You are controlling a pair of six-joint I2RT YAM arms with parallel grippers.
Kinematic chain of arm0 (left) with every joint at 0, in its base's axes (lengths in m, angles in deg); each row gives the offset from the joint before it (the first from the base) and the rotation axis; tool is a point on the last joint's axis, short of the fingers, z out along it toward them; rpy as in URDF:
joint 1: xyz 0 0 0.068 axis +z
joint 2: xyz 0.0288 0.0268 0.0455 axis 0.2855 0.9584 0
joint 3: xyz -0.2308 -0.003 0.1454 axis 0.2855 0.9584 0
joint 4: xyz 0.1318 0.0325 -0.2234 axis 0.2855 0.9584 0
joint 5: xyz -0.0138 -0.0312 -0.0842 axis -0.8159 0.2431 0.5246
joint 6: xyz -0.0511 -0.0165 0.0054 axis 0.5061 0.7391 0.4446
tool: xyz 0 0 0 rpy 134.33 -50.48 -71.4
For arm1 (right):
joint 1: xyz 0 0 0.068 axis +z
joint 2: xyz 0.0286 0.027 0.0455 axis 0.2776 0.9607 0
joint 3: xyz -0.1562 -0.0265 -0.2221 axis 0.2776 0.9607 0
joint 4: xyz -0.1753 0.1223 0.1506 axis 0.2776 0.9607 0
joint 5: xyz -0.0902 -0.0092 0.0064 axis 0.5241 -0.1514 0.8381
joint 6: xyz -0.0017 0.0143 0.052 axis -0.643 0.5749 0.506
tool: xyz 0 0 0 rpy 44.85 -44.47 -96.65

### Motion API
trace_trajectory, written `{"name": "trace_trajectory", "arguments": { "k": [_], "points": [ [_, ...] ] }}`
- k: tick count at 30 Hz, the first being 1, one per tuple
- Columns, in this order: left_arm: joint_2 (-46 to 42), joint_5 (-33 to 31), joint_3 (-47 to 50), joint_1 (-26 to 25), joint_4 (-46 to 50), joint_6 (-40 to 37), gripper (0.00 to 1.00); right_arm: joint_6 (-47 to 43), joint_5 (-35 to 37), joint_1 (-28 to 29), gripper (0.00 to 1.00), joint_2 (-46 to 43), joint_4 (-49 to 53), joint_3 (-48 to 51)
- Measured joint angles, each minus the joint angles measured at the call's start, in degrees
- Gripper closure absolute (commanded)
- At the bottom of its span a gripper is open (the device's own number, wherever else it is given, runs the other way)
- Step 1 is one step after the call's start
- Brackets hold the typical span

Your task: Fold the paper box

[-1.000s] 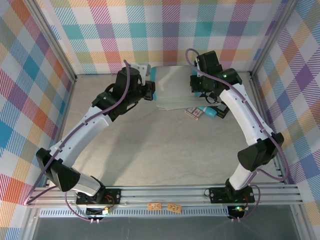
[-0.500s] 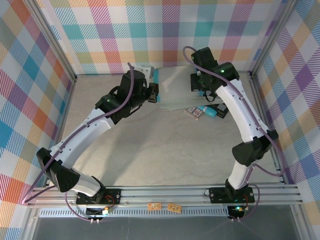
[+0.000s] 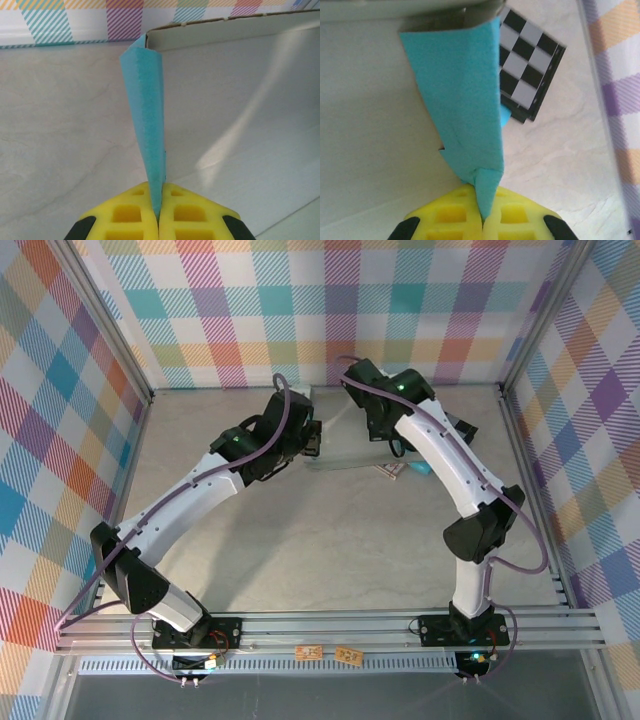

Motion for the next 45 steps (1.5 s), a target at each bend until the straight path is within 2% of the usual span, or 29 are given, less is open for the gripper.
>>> {"name": "trace_trajectory", "arguments": {
  "k": [4,9,14,20,28,35,45],
  "points": [
    [1.09,2.43,3.74,0.33,2.21,1.49,1.0,4.81,-5.68,0.0,1.0,-0.33,-3.85,12.63],
    [6.49,7.82,12.04,1.49,2.73,3.96,1.0,8.33,-15.1,-0.02,1.0,0.0,-10.91,29.29],
    [11.21,12.31,18.84,3.1,0.04,5.66,1.0,10.58,-22.64,0.0,1.0,3.74,-16.44,36.59],
    [16.65,14.73,20.41,4.33,-2.51,6.01,1.0,12.46,-25.53,0.0,1.0,9.6,-18.58,37.51],
    [20.28,15.5,20.06,4.33,-4.26,5.97,1.0,17.97,-23.26,0.85,1.0,14.49,-13.51,33.09],
    [21.42,15.58,17.62,4.55,-3.56,4.46,1.0,26.25,-24.26,1.97,1.0,13.38,-13.38,35.91],
    [24.61,15.56,13.22,4.61,-1.27,0.68,1.0,33.05,-26.36,2.67,1.0,12.07,-13.57,37.9]
  ]
}}
